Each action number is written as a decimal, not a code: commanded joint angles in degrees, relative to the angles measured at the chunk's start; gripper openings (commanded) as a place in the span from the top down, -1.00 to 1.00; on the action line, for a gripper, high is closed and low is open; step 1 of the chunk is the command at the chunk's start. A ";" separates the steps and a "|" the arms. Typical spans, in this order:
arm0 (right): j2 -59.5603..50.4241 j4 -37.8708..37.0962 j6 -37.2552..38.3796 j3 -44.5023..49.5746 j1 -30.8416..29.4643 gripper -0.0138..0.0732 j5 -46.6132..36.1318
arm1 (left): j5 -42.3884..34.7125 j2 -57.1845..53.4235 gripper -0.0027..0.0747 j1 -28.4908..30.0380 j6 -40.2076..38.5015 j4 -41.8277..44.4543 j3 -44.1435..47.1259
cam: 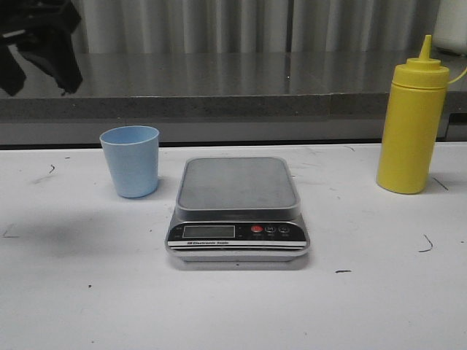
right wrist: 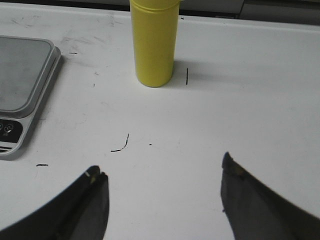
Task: Pour seasoning into cup on scale with both arms
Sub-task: 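Lower the left gripper onto the light blue cup and grasp it, then lift the blue cup with the left gripper and set it on the scale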
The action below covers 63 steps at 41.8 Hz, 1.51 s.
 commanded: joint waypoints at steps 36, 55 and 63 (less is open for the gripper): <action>0.52 -0.53 -0.73 -1.78 -0.28 -0.47 -3.69 | 2.58 23.26 0.33 -0.43 0.00 -0.53 -23.70; 0.52 -0.53 -0.73 -1.78 -0.28 -0.47 -3.69 | 7.45 20.14 0.98 -0.43 0.00 -0.53 -27.31; 0.52 -0.53 -0.73 -1.78 -0.28 -0.47 -3.69 | 13.03 17.19 0.98 -2.25 0.00 -1.02 -33.12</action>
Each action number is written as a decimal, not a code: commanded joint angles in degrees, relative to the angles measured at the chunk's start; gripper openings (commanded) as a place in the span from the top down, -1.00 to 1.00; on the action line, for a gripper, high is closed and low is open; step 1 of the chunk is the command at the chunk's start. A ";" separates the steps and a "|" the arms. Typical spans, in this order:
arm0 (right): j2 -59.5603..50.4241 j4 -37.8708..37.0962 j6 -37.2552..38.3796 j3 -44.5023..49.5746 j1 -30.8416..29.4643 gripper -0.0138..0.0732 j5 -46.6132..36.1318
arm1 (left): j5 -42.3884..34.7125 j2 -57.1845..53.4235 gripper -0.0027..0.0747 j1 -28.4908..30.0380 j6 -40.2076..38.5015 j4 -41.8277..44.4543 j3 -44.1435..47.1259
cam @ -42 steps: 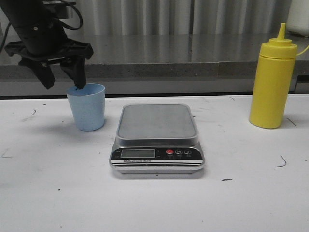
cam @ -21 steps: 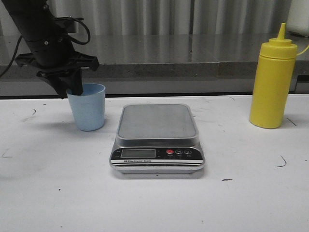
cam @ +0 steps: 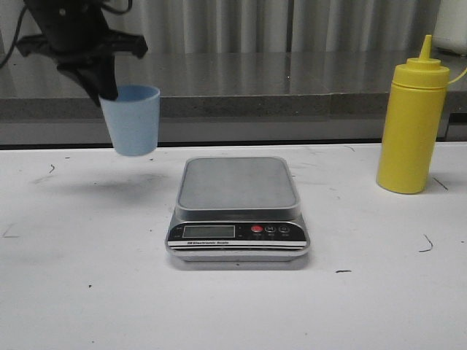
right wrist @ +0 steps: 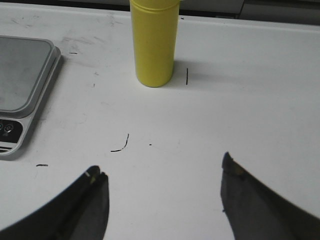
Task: Pour seasoning into cup on scale with both arms
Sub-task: 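Lift the blue cup with the left gripper and set it on the scale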
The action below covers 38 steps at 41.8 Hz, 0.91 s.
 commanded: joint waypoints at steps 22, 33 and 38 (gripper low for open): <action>0.52 -0.53 -0.64 -1.78 -0.28 -0.47 -3.69 | -2.16 -0.90 0.98 -15.25 0.00 -0.47 -5.33; 0.52 -0.53 -0.64 -1.78 -0.28 -0.47 -3.69 | -1.93 1.75 0.98 -16.50 0.00 -0.21 -5.33; 0.52 -0.53 -0.64 -1.78 -0.28 -0.47 -3.69 | -1.92 2.07 0.98 -16.50 0.00 0.42 -5.33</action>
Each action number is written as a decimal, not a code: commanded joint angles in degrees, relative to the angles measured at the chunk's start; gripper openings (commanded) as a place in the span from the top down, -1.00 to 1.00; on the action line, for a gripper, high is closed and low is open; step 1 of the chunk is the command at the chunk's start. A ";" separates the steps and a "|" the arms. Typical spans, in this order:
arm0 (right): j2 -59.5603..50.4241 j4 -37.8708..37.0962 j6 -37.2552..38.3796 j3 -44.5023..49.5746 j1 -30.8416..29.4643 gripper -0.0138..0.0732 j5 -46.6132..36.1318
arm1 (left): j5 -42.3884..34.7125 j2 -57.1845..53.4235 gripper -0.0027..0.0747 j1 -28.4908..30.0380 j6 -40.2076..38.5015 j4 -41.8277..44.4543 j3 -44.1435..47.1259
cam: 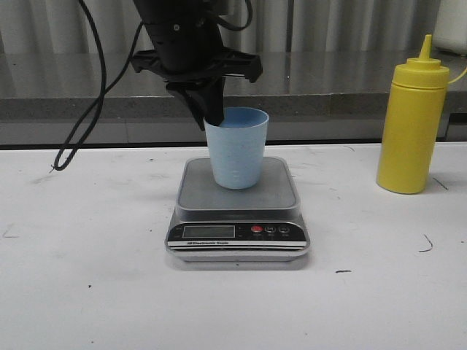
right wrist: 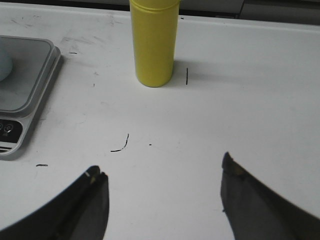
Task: Pour seasoning into cup on scale with both arms
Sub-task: 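Lift the blue cup with the left gripper and set it on the scale, then open the left gripper and raise it away from the cup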
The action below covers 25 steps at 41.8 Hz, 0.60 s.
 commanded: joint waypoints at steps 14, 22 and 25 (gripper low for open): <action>0.52 -0.53 -0.64 -1.78 -0.28 -0.47 -3.69 | -1.11 -3.39 0.08 -0.36 0.00 -1.39 -1.92; 0.52 -0.53 -0.64 -1.78 -0.28 -0.47 -3.69 | -0.60 -7.15 -0.20 -0.36 0.00 -2.11 -1.92; 0.52 -0.53 -0.64 -1.78 -0.28 -0.47 -3.69 | 0.06 -9.59 -0.20 -0.08 0.00 -1.40 -1.92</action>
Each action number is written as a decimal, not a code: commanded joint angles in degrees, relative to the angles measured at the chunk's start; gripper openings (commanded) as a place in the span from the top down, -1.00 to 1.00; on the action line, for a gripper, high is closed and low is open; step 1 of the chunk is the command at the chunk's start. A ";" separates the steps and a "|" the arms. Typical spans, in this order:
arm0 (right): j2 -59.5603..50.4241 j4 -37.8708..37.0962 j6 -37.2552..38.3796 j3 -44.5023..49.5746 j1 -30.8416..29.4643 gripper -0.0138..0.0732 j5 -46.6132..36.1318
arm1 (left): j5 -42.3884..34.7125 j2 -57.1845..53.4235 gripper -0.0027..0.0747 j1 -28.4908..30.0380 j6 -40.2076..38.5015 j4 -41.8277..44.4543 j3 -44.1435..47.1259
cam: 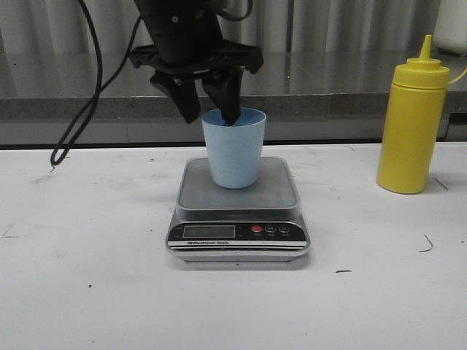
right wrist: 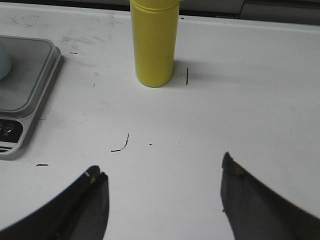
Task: Pour seasoning into cup on scale with both arms
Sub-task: 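Open the left gripper and raise it away from the cup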
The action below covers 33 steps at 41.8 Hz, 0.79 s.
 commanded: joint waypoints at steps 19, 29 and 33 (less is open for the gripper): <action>0.52 -0.53 -0.64 -1.78 -0.28 -0.47 -3.69 | -7.14 -33.02 -0.20 3.74 0.00 0.76 17.25; 0.52 -0.53 -0.64 -1.78 -0.28 -0.47 -3.69 | -12.00 -47.13 -0.20 5.87 0.00 0.76 33.17; 0.52 -0.53 -0.64 -1.78 -0.28 -0.47 -3.69 | -12.96 -52.46 -0.20 5.87 0.00 0.76 39.05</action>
